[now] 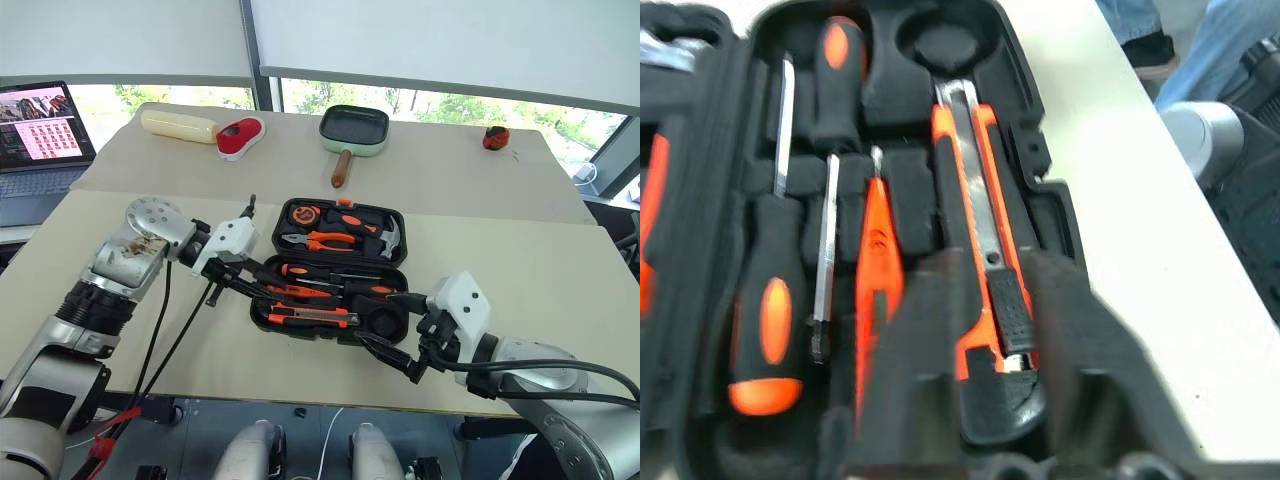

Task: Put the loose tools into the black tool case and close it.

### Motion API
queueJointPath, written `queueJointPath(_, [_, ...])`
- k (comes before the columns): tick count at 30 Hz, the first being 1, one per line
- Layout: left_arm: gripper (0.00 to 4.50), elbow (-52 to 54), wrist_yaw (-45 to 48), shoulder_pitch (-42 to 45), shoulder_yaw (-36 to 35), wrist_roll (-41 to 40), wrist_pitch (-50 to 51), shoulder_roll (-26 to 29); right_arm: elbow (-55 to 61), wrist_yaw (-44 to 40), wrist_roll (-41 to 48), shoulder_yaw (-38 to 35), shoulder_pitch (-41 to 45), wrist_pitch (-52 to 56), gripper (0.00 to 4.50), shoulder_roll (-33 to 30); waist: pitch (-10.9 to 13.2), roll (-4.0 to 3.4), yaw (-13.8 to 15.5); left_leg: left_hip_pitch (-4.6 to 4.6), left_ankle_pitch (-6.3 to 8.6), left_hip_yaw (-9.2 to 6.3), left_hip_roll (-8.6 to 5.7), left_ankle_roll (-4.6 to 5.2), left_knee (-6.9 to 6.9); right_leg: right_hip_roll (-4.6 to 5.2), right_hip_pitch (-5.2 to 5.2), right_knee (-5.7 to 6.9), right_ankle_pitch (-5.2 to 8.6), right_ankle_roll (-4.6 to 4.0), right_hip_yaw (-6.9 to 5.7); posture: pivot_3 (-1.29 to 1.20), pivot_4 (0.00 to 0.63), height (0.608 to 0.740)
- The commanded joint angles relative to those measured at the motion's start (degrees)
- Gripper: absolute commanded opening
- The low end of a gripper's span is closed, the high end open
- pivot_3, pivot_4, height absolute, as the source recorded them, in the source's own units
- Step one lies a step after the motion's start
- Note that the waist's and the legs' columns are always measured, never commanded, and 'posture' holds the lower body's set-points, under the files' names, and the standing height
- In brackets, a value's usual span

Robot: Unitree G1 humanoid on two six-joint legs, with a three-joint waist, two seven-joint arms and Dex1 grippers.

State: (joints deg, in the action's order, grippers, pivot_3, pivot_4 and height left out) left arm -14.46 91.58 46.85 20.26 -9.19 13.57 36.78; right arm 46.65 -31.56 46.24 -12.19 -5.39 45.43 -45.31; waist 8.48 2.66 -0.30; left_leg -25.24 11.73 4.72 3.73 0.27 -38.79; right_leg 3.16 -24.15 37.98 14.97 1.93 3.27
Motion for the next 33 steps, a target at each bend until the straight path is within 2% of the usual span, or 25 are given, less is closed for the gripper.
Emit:
queueJointPath(1, [0.05,1.12,-0.2,-0.81,1.16,2.13,-3.71,0.48,1.02,-0.45,0.58,-1.53,0.54,-0.64,4.5,-0.67,0.0,0.0,0.0,0.0,0.0,0.0,0.0,0.0,0.0,0.0,0.0,0.0,0.0,0.0,0.0,0.0,0.15,0.74])
queueJointPath(13, [0.05,-3.9,-5.06,-4.21,5.75,10.93,-13.94,-0.93,1.96,0.27,1.15,-1.65,0.08,-0.05,4.5,-0.64,-0.05,-0.04,0.65,0.09,0.0,0.0,0.0,0.0,-0.06,0.0,0.13,0.0,-0.01,0.01,0.01,0.0,0.15,0.74])
queueJointPath(17, [0.05,-4.43,-4.85,-3.88,5.26,10.0,-13.73,-1.32,2.07,0.52,1.27,-1.76,-0.14,-0.03,4.5,-0.62,-0.1,-0.12,0.73,0.22,0.0,0.01,0.0,0.0,-0.06,0.01,0.25,0.0,-0.01,0.0,0.02,0.0,0.15,0.74])
queueJointPath(22, [0.05,-1.31,-1.01,0.65,-0.05,0.32,-2.28,-2.96,2.1,0.49,1.27,-1.73,-0.47,-0.06,4.5,-0.68,-0.09,-0.12,0.82,0.25,-0.01,0.01,0.0,0.0,-0.08,0.0,0.28,0.01,-0.01,0.01,0.02,0.0,0.15,0.74])
queueJointPath(33, [0.05,-5.53,-3.59,0.66,2.95,5.71,-9.27,-5.54,1.93,0.14,0.8,-1.39,-0.51,-0.4,4.5,-0.68,-0.08,-0.12,0.7,0.05,-0.01,0.0,0.0,0.0,-0.06,-0.02,0.06,0.0,-0.02,0.01,0.03,0.0,0.15,0.74])
